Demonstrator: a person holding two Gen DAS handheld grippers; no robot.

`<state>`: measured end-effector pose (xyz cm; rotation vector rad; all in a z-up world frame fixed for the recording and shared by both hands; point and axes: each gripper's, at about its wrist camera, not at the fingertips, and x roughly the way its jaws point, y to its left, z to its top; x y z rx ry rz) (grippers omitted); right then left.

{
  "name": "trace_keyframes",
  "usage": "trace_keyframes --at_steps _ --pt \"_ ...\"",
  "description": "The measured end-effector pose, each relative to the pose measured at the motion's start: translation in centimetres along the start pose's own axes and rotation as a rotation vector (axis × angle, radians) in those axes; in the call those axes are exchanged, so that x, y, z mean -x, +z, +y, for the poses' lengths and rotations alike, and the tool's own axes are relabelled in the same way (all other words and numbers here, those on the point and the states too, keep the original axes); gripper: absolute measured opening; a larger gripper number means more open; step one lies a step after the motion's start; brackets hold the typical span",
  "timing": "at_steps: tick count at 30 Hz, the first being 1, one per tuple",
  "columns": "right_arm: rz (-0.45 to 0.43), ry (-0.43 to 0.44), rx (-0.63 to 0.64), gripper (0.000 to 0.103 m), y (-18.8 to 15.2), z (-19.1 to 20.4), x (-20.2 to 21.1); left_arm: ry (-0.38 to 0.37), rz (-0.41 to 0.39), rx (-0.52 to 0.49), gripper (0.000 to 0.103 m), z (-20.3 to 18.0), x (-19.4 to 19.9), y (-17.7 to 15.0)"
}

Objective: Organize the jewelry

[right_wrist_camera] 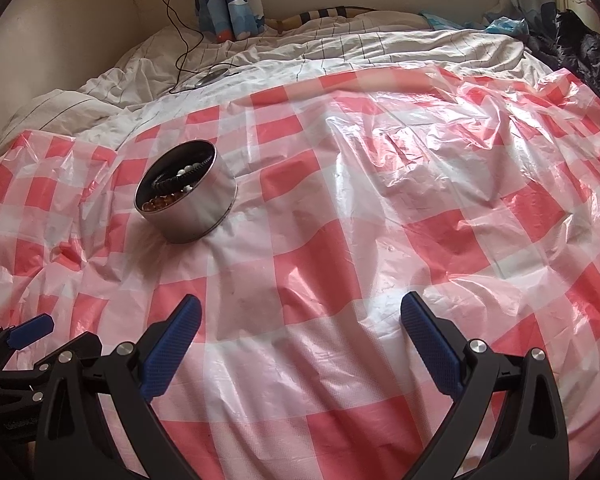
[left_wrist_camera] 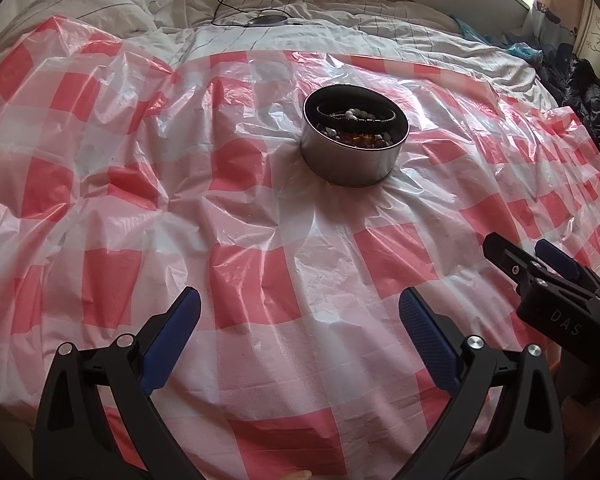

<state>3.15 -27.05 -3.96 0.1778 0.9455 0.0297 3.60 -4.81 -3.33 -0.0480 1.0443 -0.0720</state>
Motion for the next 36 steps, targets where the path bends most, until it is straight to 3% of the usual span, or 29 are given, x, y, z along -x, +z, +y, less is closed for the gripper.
trace_keyframes --at_steps 36 --pt "0.004 -0.003 0.003 0.096 -0.09 0.16 -0.18 0.0 -0.001 0.012 0.095 0.35 -0.08 0.08"
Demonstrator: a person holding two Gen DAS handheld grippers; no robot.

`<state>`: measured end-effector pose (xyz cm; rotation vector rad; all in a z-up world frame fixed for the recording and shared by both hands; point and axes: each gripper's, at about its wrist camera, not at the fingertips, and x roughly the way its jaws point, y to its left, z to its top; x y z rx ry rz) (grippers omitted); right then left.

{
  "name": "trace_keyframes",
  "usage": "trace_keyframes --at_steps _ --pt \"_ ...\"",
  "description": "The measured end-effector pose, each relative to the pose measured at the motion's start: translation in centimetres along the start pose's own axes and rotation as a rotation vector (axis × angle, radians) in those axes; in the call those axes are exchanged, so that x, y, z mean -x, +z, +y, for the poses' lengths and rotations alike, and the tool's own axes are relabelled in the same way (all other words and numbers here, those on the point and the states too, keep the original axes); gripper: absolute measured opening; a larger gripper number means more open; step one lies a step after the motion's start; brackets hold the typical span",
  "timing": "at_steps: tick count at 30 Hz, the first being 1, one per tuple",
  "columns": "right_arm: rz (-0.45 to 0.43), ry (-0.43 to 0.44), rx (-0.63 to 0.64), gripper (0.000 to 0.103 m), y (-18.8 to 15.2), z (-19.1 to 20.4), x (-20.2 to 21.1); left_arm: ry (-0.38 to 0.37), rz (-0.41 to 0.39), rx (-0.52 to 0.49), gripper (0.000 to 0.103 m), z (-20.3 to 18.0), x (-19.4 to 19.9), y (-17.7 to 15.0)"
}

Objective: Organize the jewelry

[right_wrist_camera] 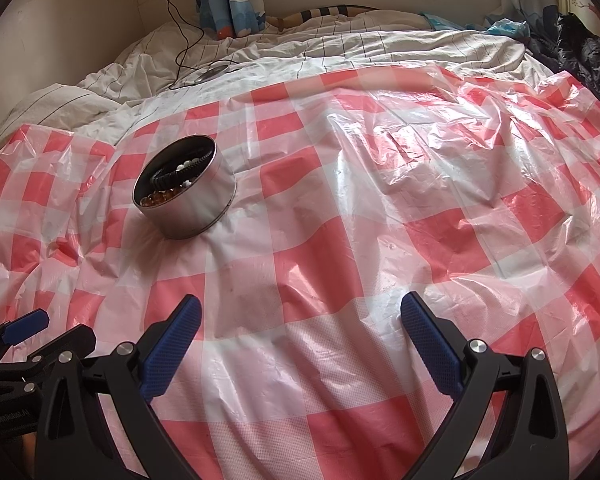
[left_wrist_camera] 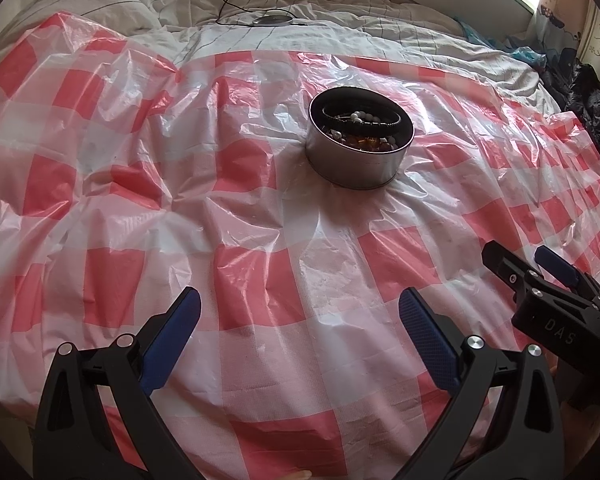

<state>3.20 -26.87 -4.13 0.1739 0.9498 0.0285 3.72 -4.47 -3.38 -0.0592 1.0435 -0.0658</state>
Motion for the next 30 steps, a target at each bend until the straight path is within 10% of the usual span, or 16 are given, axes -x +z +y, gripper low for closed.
trace_keyframes --at_steps 20,30 --pt "0.007 0.003 0.003 0.096 -0.1 0.2 -0.4 -0.062 0.053 0.049 0.095 1.1 -0.8 0.5" --pt "0.009 0.001 0.003 0.096 -0.1 0.2 -0.4 0.069 -0.021 -0.041 0.094 -0.4 0.4 0.3"
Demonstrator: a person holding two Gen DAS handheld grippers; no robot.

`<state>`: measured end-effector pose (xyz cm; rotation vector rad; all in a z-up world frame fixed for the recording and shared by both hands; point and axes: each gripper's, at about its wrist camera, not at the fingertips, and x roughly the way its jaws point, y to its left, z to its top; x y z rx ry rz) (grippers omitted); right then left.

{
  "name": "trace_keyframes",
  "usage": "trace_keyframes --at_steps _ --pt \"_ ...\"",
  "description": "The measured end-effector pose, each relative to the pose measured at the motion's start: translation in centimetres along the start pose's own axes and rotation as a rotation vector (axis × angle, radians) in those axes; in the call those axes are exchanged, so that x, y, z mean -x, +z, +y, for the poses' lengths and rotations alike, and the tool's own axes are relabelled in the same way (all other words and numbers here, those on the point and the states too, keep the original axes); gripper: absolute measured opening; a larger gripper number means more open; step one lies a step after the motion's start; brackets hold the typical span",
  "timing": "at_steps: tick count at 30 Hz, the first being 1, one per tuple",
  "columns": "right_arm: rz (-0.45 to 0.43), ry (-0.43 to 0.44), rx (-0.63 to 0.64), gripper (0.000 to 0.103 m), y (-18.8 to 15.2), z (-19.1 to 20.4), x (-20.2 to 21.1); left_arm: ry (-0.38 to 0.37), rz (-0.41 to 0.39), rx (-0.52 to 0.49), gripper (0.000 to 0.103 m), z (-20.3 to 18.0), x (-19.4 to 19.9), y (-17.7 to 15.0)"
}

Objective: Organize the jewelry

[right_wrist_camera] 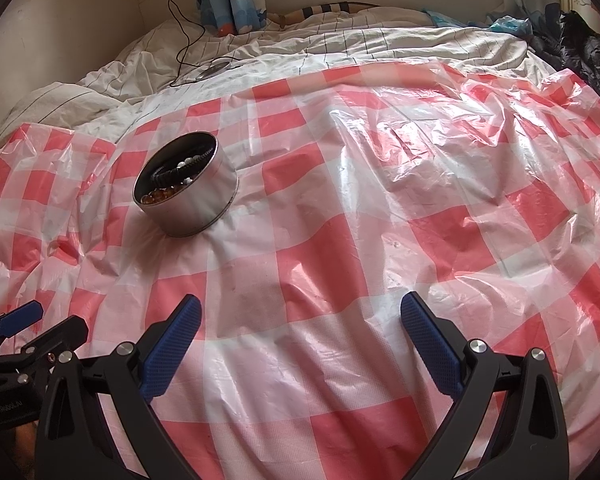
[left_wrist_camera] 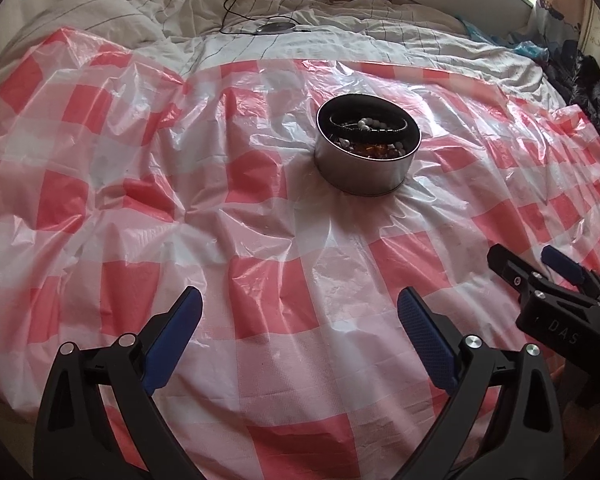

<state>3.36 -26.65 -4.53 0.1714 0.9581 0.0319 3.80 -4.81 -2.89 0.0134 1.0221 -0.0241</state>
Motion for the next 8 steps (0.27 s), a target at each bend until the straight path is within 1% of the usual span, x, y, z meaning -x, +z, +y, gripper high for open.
trace_keyframes --at_steps 3,8 --pt "0.001 -0.001 0.001 0.096 0.0 0.0 -0.07 0.003 0.001 -0.018 0.094 -0.34 0.16 -0.09" --pt "0.004 -0.002 0.003 0.096 -0.05 -0.05 -0.07 0.006 0.004 -0.017 0.094 -0.26 0.16 -0.12"
